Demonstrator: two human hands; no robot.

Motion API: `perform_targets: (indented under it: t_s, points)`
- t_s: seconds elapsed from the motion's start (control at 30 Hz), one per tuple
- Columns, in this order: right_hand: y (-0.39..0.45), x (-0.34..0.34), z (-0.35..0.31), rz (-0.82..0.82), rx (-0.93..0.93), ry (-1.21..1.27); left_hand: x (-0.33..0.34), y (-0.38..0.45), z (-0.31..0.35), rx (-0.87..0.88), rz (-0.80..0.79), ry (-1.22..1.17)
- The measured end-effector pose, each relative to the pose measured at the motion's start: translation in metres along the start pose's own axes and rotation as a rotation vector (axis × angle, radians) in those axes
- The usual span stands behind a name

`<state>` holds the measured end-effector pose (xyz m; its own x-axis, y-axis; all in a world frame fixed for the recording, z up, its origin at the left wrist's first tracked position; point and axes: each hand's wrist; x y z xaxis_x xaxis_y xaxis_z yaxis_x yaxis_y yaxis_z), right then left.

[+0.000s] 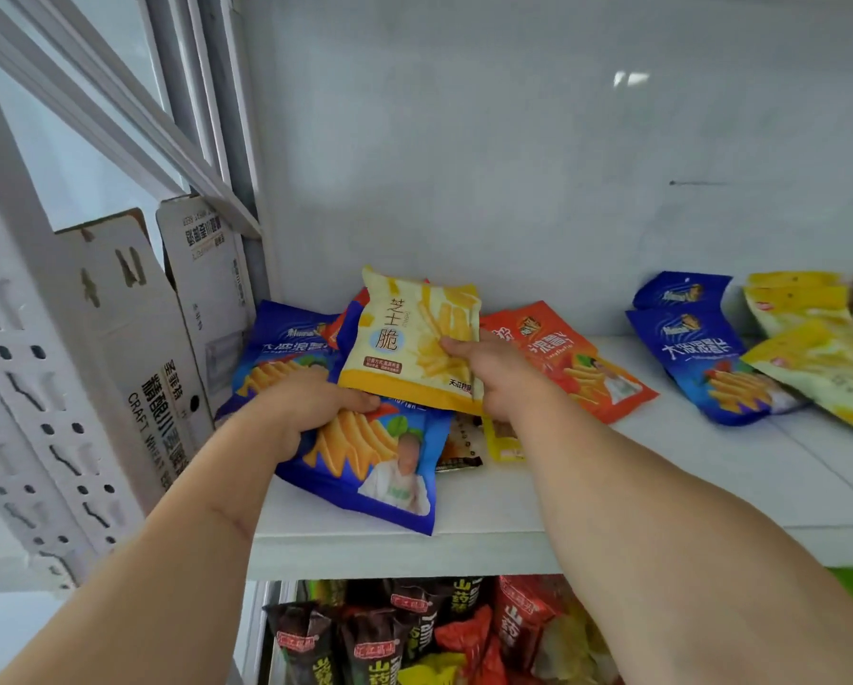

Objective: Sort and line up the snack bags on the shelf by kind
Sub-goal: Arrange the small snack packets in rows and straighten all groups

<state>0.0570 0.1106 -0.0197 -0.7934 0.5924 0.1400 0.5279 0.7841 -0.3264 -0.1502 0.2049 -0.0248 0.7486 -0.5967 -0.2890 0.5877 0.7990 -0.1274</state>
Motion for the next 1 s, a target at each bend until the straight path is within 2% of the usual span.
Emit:
perform_targets:
  t_s: [0.2,0.37,0.47,0.67,1.0]
  points:
    - [-0.016,-0.071,-0.007,0.135,-0.077,0.045,0.061,-0.018,0.018,0.109,-0.098,-0.088]
    - [-0.065,-0.138,-0.019,0.137,-0.149,0.158,0.116,-0.039,0.037,0.123,-0.122,-0.130]
    - [-0.094,-0.185,-0.020,0.162,-0.185,0.193,0.157,-0.058,0.049,0.099,-0.210,-0.161]
    - [-0.149,-0.286,-0.012,0.313,-0.212,0.212,0.250,-0.096,0.064,0.131,-0.288,-0.174]
    - [-0.193,-0.415,0.008,0.473,-0.197,0.198,0.365,-0.117,0.070,0.074,-0.244,-0.234]
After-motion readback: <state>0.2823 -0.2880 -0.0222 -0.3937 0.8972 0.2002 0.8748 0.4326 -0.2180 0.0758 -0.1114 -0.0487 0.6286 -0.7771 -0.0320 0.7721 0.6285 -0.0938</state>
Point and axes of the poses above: each hand's wrist, its own y-axis towards the middle knuckle, its own x-axis out of the palm, z = x × y, and after that the axes turned 10 degrees about x, right-handed
